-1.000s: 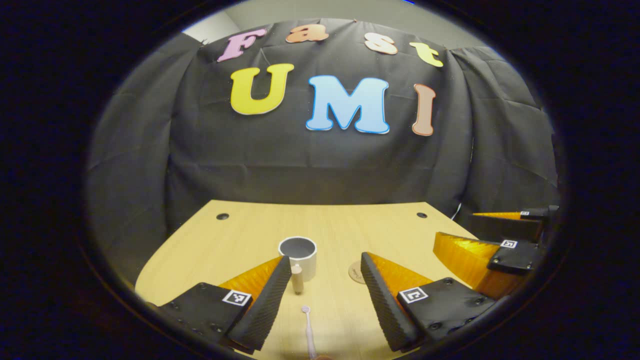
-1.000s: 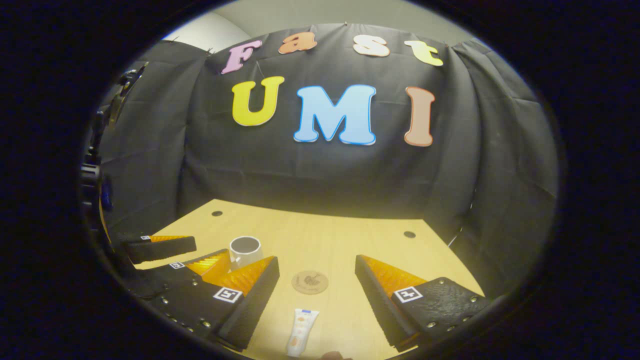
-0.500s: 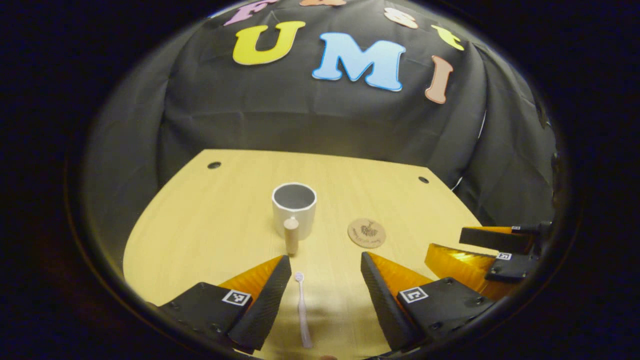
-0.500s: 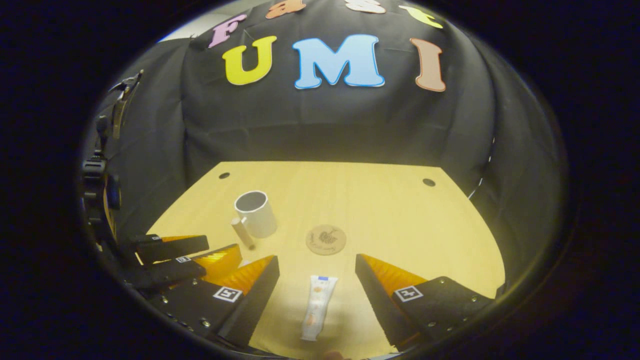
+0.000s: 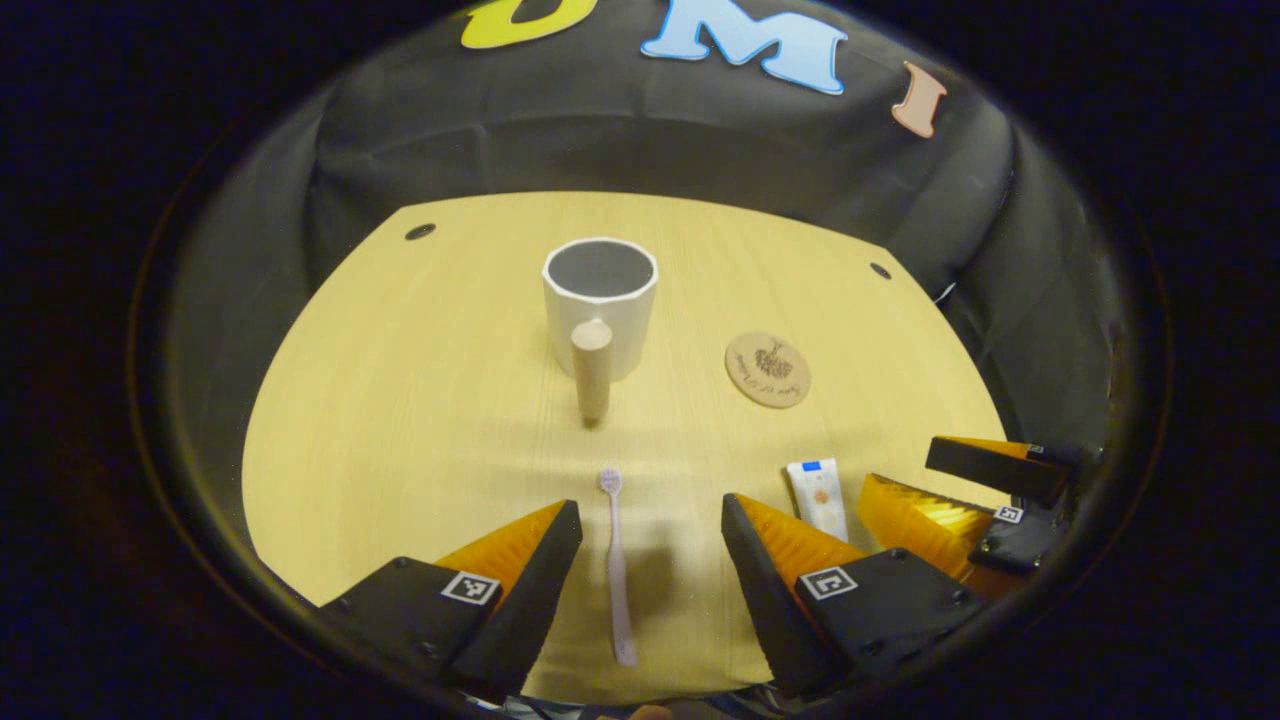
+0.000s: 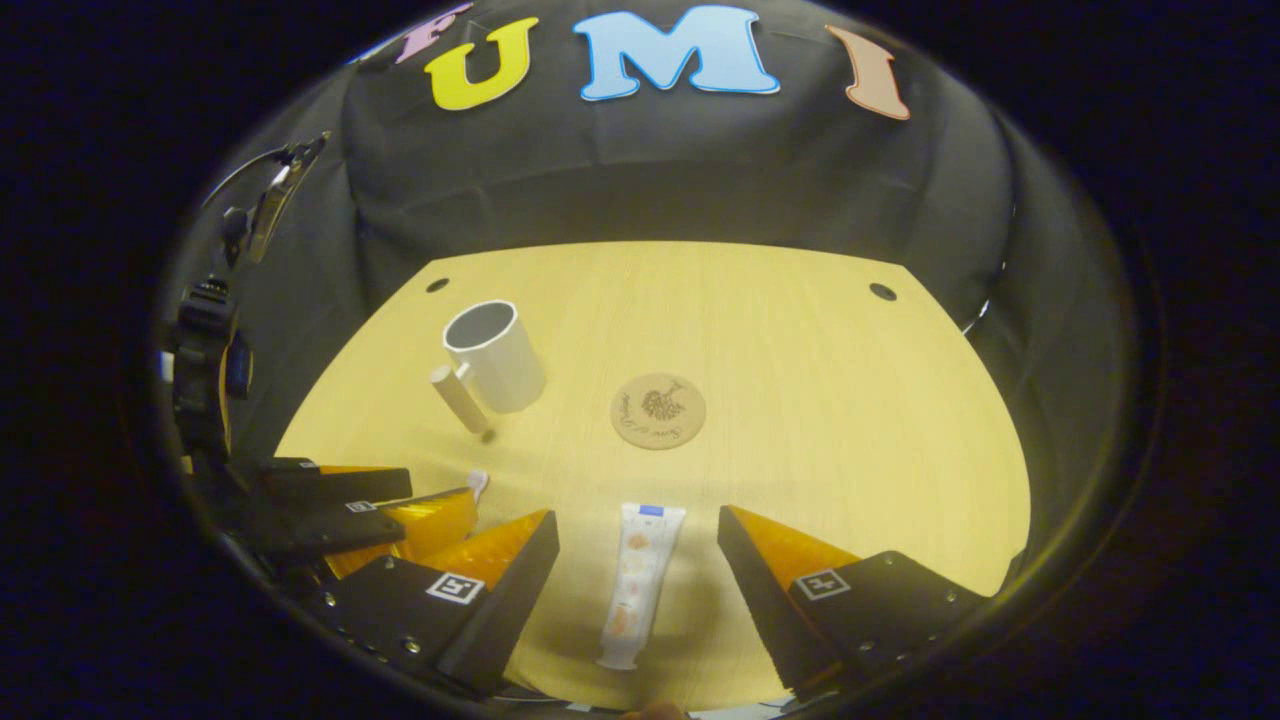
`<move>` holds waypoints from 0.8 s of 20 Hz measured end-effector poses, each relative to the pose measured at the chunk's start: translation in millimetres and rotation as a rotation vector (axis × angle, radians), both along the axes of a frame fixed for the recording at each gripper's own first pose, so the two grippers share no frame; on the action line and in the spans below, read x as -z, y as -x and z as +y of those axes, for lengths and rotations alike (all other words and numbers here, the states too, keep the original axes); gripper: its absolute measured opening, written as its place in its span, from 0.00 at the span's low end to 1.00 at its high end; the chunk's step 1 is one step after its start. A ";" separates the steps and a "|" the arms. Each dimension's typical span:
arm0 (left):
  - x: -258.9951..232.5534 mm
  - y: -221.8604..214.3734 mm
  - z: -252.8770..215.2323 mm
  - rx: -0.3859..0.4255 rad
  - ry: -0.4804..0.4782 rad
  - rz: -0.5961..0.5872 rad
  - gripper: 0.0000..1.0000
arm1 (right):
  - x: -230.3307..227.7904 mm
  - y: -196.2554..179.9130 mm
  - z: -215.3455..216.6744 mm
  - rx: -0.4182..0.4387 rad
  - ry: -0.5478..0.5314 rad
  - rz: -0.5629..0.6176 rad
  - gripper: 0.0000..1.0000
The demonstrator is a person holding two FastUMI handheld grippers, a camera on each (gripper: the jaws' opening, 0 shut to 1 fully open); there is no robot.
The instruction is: Put the toothbrush and toothpaste on the desktop into the cup, then pick up the cup and place it on the coaster on the desktop.
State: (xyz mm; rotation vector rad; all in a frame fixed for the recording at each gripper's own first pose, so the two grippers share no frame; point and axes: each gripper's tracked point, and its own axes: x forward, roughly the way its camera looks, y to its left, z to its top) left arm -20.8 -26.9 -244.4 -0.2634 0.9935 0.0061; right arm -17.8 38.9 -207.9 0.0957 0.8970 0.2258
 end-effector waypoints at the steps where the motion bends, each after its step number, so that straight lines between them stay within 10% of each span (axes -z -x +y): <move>1: 9.2 2.2 0.7 -0.001 0.011 0.027 0.94 | 7.6 0.2 -0.6 0.001 0.009 0.021 0.96; 16: 72.0 41.2 5.4 0.072 0.005 0.351 0.94 | 79.1 34.9 12.9 0.031 0.029 0.398 0.97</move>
